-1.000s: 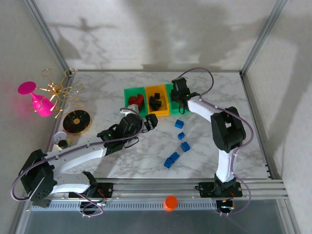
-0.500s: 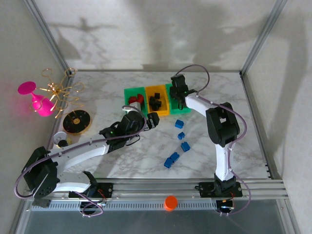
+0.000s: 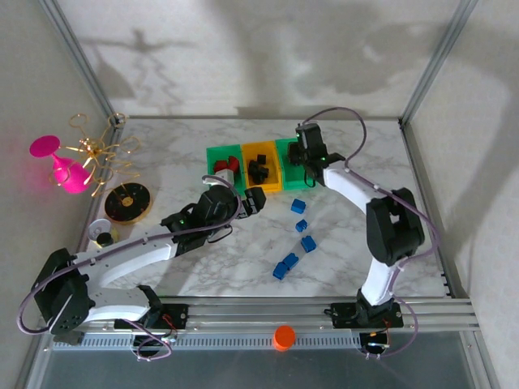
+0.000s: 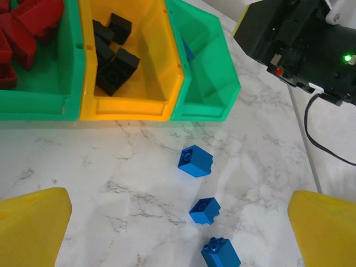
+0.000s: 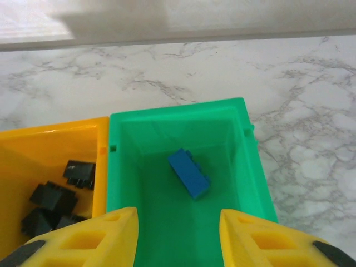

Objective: Sort the legos into containers by color
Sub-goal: Place the lego in the container, then pick up the lego from the center of the table.

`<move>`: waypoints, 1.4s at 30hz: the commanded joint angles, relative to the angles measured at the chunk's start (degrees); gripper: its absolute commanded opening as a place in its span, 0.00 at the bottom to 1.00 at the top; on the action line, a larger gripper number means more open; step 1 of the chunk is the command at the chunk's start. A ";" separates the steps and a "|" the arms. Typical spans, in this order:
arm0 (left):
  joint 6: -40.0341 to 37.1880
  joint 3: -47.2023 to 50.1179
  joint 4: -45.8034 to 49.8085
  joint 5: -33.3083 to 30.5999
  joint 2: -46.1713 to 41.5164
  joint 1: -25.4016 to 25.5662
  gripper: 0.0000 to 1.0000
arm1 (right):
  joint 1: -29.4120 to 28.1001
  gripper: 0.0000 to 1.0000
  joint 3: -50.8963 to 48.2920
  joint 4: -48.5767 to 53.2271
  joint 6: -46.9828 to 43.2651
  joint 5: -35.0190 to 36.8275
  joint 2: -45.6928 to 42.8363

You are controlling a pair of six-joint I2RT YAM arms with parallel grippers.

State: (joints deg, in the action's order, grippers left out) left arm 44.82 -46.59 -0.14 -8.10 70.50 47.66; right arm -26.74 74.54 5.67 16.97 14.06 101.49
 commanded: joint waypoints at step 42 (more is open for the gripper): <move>9.76 10.01 2.93 -11.58 -8.81 7.98 1.00 | -6.21 0.79 -24.80 -5.88 -2.25 -15.73 -6.29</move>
State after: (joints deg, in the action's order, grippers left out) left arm 54.28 -36.60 0.75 -17.23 62.70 55.09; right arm -31.33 48.82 -0.84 15.77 0.01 95.83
